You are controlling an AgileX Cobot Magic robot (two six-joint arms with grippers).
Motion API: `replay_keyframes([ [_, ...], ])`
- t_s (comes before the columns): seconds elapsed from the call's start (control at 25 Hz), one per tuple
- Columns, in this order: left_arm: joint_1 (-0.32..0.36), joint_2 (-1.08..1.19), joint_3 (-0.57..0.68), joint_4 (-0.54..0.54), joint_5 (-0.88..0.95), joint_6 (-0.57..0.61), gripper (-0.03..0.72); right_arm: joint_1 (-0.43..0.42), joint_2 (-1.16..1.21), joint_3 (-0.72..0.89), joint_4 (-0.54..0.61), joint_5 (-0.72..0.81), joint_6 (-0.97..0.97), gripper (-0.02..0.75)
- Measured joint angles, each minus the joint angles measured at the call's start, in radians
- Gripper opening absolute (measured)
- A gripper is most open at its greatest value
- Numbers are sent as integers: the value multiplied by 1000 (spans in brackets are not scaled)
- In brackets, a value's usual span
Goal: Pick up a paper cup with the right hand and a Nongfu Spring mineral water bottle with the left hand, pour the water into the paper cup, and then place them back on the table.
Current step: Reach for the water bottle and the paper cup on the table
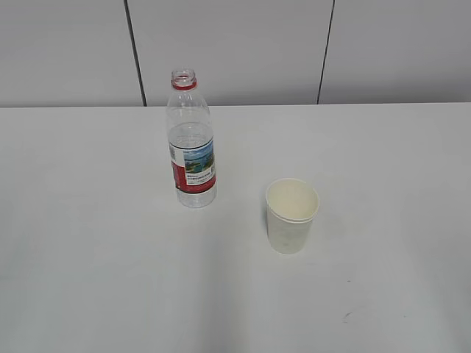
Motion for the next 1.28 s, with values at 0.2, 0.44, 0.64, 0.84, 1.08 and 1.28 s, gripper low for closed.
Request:
replay_keyframes([
  [0.2, 0, 0, 23, -7, -256, 0, 571, 0, 29, -1, 0, -175, -61, 581],
  [0.44, 0, 4, 142, -19, -473, 0, 552, 0, 123, 59, 0, -413, -75, 581],
  [0.64, 0, 48, 199, -55, -566, 0, 543, 2, 165, 135, 0, -589, -78, 581],
  [0.84, 0, 132, 212, -60, -658, 0, 533, 2, 224, 218, -9, -722, -78, 581],
  [1.08, 0, 271, 249, -60, -787, 0, 529, 2, 343, 275, -52, -854, -78, 581],
  [1.28, 0, 348, 250, -53, -916, 0, 528, 2, 459, 294, -54, -971, -78, 581],
])
